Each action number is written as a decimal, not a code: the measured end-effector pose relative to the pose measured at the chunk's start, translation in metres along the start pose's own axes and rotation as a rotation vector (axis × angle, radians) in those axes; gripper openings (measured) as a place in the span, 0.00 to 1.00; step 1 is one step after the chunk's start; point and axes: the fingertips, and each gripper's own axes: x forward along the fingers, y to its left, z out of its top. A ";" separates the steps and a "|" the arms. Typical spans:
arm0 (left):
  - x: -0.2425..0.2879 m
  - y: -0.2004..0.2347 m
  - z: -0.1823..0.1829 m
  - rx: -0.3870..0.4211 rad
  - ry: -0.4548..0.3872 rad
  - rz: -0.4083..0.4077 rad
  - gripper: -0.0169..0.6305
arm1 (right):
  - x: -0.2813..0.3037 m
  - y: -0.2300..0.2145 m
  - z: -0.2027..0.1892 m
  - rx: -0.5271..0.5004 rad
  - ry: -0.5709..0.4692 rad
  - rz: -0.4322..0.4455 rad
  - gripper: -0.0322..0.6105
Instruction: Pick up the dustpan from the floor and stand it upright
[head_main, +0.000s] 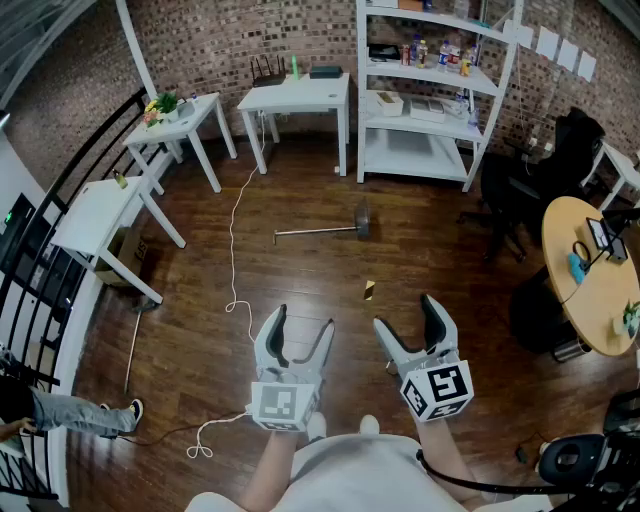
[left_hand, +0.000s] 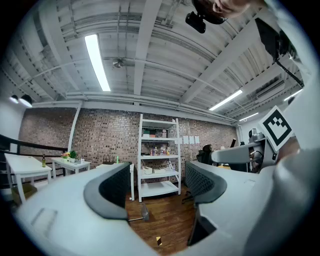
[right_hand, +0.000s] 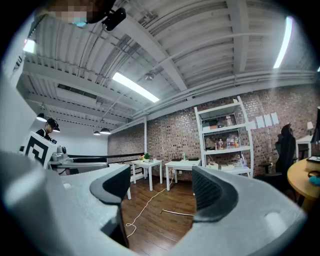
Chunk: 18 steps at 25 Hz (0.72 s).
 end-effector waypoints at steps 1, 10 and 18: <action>0.002 -0.005 0.002 -0.003 0.000 -0.001 0.57 | -0.002 -0.005 0.001 0.000 -0.001 0.002 0.63; 0.022 -0.043 -0.002 0.021 0.019 0.023 0.57 | -0.030 -0.056 0.001 0.033 -0.020 -0.002 0.63; 0.035 -0.044 -0.012 0.070 0.060 0.068 0.57 | -0.006 -0.075 -0.027 0.087 0.001 0.055 0.63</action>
